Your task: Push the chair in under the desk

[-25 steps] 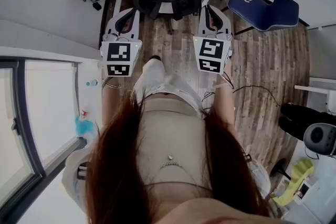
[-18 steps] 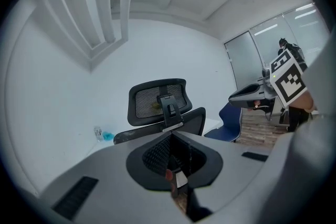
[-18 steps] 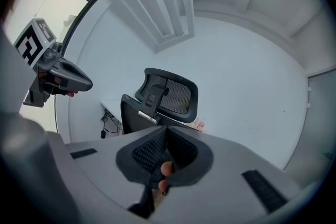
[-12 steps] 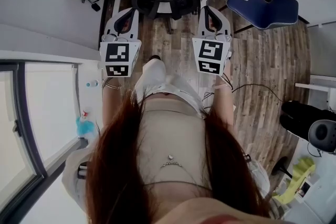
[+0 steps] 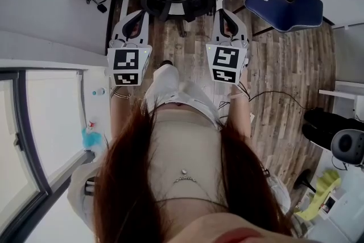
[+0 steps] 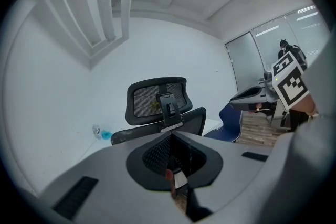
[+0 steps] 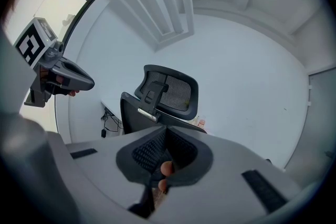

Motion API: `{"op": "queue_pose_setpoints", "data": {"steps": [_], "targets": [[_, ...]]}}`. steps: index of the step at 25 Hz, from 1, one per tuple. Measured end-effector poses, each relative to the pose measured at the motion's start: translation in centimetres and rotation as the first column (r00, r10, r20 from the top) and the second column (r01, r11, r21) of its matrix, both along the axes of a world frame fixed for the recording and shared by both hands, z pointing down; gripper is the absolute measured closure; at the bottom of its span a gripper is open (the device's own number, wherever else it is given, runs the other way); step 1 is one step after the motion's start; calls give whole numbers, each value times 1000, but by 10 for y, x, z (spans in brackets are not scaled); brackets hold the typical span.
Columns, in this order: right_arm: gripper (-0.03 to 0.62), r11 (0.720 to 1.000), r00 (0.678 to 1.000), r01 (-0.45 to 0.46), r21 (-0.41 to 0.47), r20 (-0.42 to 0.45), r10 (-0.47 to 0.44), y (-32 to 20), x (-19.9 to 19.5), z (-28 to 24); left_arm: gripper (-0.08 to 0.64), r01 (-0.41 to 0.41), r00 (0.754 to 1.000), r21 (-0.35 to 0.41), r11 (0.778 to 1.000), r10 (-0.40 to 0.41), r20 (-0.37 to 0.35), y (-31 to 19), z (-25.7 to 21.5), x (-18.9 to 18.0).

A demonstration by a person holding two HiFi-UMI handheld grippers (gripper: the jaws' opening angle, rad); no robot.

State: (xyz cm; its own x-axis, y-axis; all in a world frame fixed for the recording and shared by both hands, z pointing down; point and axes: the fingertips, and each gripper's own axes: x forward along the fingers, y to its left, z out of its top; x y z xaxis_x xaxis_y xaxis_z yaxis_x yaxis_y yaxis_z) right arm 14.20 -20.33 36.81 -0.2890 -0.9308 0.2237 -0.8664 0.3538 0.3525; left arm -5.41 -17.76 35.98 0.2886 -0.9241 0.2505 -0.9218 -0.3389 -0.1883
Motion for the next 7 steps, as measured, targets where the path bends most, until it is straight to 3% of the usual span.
{"op": "queue_pose_setpoints", "data": {"steps": [7], "targets": [[568, 1000, 1000, 6, -9, -3, -6, -9, -2, 6, 557, -2, 1000, -18, 1000, 2, -6, -8, 9, 1]]}}
